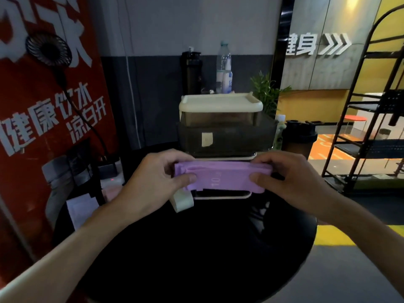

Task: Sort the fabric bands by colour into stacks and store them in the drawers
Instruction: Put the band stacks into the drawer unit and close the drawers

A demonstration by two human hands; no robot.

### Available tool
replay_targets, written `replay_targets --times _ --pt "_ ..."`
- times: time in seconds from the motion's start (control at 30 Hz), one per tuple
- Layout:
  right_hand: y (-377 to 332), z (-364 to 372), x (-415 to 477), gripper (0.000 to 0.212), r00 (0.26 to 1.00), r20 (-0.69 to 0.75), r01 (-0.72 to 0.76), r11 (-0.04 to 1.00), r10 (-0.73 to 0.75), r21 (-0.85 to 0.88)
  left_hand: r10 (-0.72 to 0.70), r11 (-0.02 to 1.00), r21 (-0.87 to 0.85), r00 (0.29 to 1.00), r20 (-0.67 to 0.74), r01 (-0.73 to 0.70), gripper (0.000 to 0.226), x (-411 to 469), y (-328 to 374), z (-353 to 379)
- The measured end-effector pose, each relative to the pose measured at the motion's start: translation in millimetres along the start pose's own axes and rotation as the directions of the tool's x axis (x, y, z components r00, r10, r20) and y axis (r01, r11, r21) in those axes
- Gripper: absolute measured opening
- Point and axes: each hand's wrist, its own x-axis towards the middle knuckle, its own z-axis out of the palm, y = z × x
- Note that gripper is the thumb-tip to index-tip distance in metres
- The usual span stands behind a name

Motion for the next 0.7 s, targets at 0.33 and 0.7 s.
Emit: replay_targets --times 0.33,0.7 --pt "-33.0 -54.0 97.1 0.02 0.971 -0.234 0.051 0.998 -0.057 -0.035 0.225 0.953 0.227 0.97 -0.09 -0.2 0.025 101.5 59.4 -41.4" --pt "20.3 -41.1 141.5 0.019 0.967 -0.099 -0.25 0.946 0.233 -0.207 0.027 0.908 0.417 0.998 0.057 -0.049 0.021 148.2 12.4 -13.6"
